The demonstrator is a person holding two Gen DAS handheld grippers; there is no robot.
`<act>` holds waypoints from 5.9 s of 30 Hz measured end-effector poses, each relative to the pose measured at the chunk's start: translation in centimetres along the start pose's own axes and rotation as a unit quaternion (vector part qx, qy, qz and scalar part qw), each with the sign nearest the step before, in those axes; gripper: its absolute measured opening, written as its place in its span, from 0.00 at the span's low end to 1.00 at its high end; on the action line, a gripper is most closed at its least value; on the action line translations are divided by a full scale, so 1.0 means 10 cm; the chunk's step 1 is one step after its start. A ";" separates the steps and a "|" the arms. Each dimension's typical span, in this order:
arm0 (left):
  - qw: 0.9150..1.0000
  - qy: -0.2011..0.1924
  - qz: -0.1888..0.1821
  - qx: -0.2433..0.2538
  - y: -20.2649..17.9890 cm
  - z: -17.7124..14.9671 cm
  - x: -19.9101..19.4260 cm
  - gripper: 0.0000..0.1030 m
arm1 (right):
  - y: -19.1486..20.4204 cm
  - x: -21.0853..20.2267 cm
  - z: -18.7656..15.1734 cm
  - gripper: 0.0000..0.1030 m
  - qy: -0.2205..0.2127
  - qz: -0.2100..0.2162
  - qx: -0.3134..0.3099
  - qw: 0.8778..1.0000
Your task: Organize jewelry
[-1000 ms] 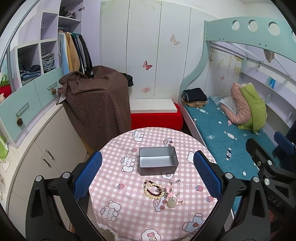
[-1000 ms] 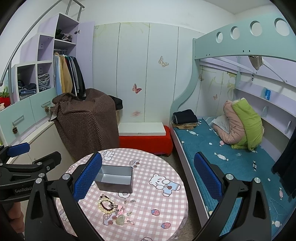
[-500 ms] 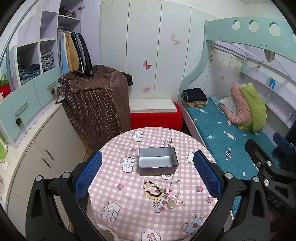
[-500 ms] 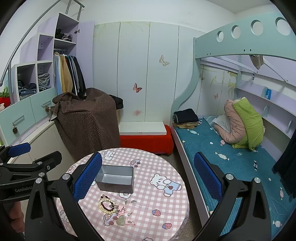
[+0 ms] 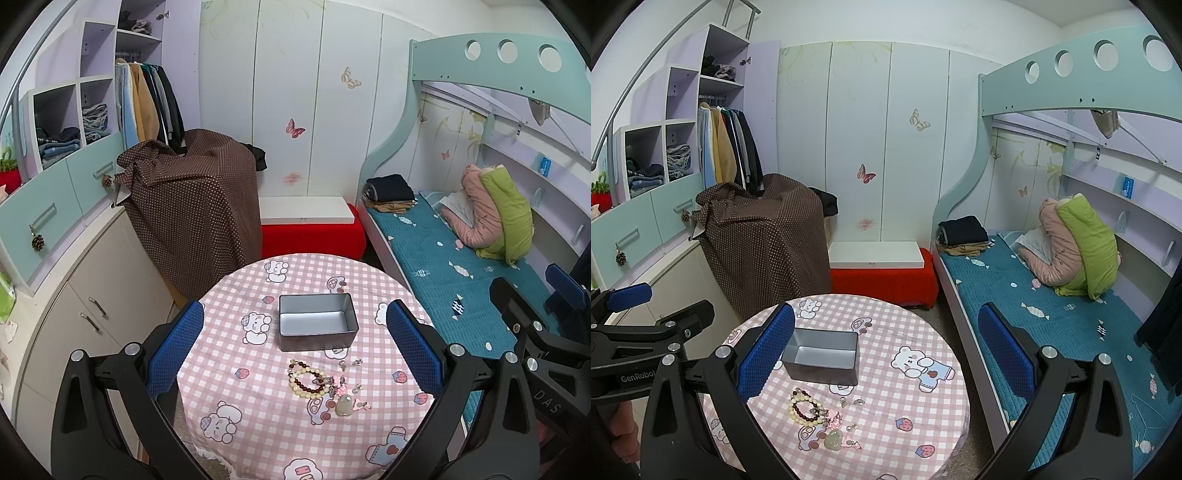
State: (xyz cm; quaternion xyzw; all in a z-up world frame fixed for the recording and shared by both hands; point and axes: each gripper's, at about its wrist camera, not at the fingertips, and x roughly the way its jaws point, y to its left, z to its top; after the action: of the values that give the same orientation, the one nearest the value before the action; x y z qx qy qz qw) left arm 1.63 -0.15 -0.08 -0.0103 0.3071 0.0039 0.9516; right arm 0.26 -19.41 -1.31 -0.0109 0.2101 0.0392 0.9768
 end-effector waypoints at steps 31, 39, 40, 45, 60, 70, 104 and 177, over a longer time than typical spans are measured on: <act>1.000 0.010 -0.006 -0.001 0.03 -0.07 0.06 0.95 | 0.07 0.08 -0.03 0.93 0.017 -0.003 0.001 1.000; 1.000 0.023 -0.013 -0.003 0.13 -0.10 0.09 0.95 | 0.10 0.12 -0.02 0.93 0.031 -0.003 0.005 0.999; 1.000 0.026 -0.014 -0.004 0.14 -0.10 0.11 0.95 | 0.10 0.13 -0.03 0.93 0.034 -0.003 0.006 0.999; 0.999 0.045 -0.021 -0.005 0.19 -0.14 0.17 0.95 | 0.12 0.17 -0.07 0.93 0.052 -0.004 0.009 0.999; 0.990 0.130 -0.055 -0.013 0.40 -0.27 0.57 0.95 | 0.19 0.53 -0.31 0.93 0.165 0.000 0.015 0.986; 0.971 0.225 -0.080 -0.011 0.52 -0.69 1.05 0.95 | 0.24 0.93 -0.91 0.93 0.286 0.009 0.007 0.958; 0.931 0.351 -0.089 -0.041 0.74 -1.53 2.41 0.95 | 0.88 1.97 -2.12 0.43 0.338 0.090 -0.089 0.932; 0.924 0.337 -0.103 -0.149 0.30 -0.62 2.33 0.09 | -0.18 2.60 -1.08 0.25 0.287 0.154 -0.041 0.945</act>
State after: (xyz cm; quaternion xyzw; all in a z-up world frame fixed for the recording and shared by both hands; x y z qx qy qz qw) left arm 16.88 2.79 -18.73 -0.1841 0.6030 -0.0526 0.7744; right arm 19.58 -19.74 -21.80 -0.0293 0.4787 0.1928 0.8561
